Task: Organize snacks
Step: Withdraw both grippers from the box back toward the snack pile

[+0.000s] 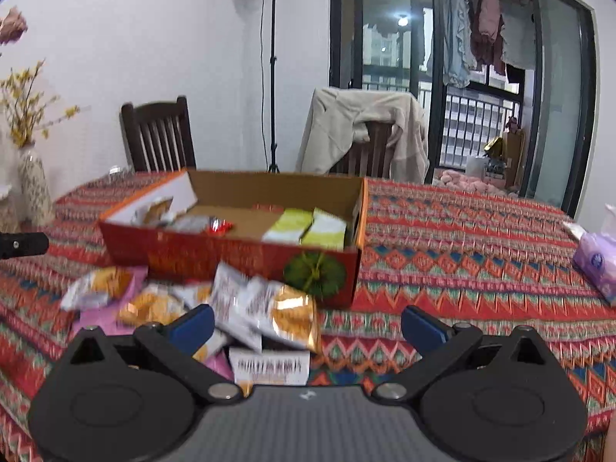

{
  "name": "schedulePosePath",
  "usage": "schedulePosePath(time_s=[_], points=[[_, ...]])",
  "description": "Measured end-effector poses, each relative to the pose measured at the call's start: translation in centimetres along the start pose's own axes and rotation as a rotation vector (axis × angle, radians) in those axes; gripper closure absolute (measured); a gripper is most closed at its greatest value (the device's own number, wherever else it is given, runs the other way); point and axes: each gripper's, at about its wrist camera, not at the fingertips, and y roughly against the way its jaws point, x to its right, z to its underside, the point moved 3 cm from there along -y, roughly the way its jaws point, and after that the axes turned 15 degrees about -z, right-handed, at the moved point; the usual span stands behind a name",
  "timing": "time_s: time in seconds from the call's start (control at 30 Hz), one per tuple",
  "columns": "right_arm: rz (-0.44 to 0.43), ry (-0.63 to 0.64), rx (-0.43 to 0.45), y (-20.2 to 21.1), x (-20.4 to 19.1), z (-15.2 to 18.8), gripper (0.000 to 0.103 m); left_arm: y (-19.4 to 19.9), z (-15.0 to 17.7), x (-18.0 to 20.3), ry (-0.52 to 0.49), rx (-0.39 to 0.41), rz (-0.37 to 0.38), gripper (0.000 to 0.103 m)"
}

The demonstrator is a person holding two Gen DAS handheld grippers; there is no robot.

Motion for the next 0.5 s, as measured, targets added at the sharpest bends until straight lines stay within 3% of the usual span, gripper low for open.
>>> schedulePosePath(time_s=[0.2,0.5], points=[[-0.001,-0.003,-0.080,-0.6,-0.2,2.8,0.000,-0.7,3.0,-1.6,-0.006,-0.046,-0.001,0.000],[0.001,-0.009,-0.143,-2.6,-0.6,3.8,0.000,-0.3,5.1,-0.8,-0.043,0.012,0.006,0.000]])
